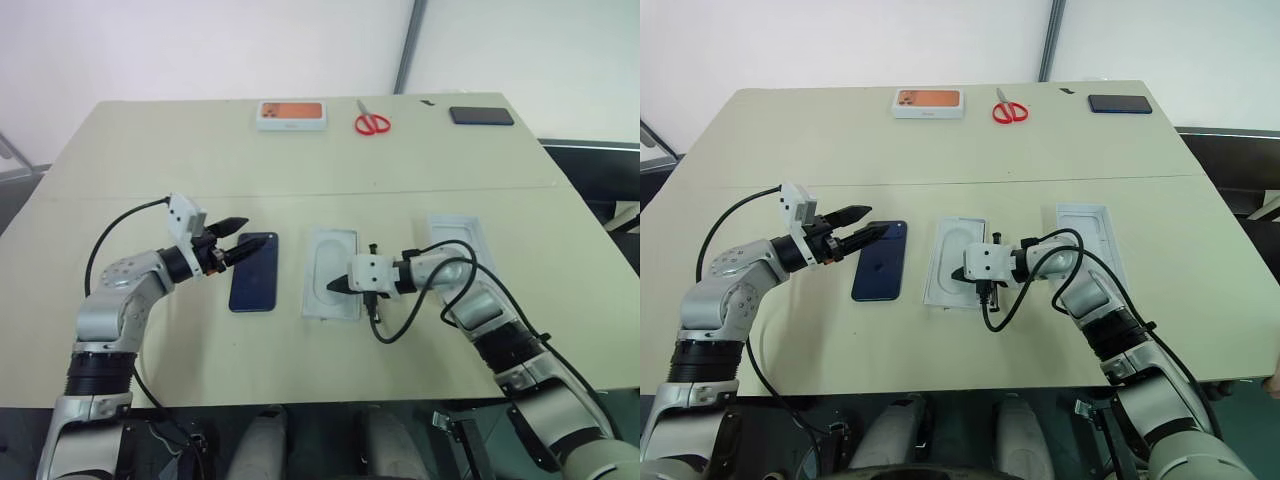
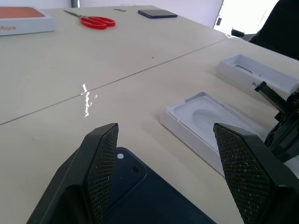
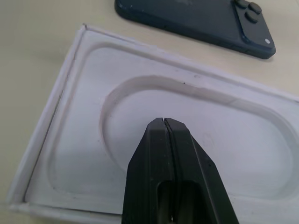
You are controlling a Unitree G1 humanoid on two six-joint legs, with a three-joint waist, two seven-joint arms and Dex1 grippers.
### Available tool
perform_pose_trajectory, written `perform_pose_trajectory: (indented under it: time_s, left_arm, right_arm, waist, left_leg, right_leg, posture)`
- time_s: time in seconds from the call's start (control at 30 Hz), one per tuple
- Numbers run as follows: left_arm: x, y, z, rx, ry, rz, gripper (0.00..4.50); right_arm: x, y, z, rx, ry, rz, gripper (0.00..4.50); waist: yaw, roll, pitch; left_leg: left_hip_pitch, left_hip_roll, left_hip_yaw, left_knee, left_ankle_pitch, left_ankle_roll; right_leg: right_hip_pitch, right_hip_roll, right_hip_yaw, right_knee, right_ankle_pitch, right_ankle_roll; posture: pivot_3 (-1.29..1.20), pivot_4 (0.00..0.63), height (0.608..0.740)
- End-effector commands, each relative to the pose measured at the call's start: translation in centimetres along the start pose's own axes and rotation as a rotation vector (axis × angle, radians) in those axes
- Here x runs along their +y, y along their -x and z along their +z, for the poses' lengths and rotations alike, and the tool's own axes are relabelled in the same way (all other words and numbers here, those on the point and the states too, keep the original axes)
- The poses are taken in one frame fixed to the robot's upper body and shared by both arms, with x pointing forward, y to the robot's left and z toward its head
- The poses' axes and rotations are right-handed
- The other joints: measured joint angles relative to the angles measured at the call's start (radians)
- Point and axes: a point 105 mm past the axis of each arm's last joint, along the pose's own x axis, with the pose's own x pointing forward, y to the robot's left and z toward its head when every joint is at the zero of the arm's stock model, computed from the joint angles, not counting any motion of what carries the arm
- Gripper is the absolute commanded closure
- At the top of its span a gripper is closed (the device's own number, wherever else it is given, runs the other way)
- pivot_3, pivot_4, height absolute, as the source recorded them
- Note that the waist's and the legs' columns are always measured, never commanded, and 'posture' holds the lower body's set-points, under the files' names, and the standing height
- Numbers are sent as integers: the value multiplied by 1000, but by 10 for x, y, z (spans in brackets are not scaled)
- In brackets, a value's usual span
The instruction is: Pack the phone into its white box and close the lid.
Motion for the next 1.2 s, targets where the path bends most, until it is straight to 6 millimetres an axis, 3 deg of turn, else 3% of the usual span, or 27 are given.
perform_pose_trajectory:
  time_s: [0.03, 0.23, 0.4, 0.5, 0.77, 1.0, 1.2]
  left_arm:
    - [1, 0, 12, -36, -48, 4, 1054]
    - [3, 0, 12, -36, -53, 10, 1054]
    - [3, 2, 11, -26, -17, 0, 1054]
    - [6, 6, 9, -8, -22, 6, 1054]
    - [20, 21, 6, 41, -16, 54, 1054]
    - [35, 41, -5, 141, 104, 105, 1054]
    - [40, 61, -13, 227, 331, 122, 1054]
  right_arm:
    - [-2, 6, -2, 51, 46, 23, 4477]
    - [-5, 3, 12, 6, 77, 10, 4477]
    - [-23, 1, 24, -47, 72, -82, 4477]
    - [-34, 1, 18, -20, 85, -138, 4477]
    - [-18, -7, -8, 92, 128, -83, 4477]
    - [-47, -1, 28, -63, 49, -201, 4477]
    - [-65, -5, 70, -185, 42, -264, 4477]
  waist:
    - [1, 0, 0]
    - [2, 0, 0]
    - [-2, 0, 0]
    - [-2, 0, 0]
    - [-1, 0, 0]
    - [-5, 0, 0]
    - [-8, 0, 0]
  left_leg:
    - [0, 0, 0, 0, 0, 0]
    - [0, 0, 0, 0, 0, 0]
    - [0, 0, 0, 0, 0, 0]
    - [0, 0, 0, 0, 0, 0]
    - [0, 0, 0, 0, 0, 0]
    - [0, 1, 0, -1, 0, 0]
    - [0, 2, -1, -1, 0, 0]
  right_leg:
    - [0, 0, 0, 0, 0, 0]
    - [0, 0, 0, 0, 0, 0]
    - [0, 0, 0, 0, 0, 0]
    - [-1, 1, 0, 1, 0, 0]
    - [-1, 0, 0, 0, 0, 0]
    - [-2, 2, 1, 1, 0, 0]
    - [-3, 3, 1, 2, 0, 0]
  posture:
    - [0, 150, 740]
    - [0, 150, 740]
    - [0, 150, 740]
    - [0, 150, 740]
    - [0, 150, 740]
    - [0, 150, 740]
    - [0, 150, 740]
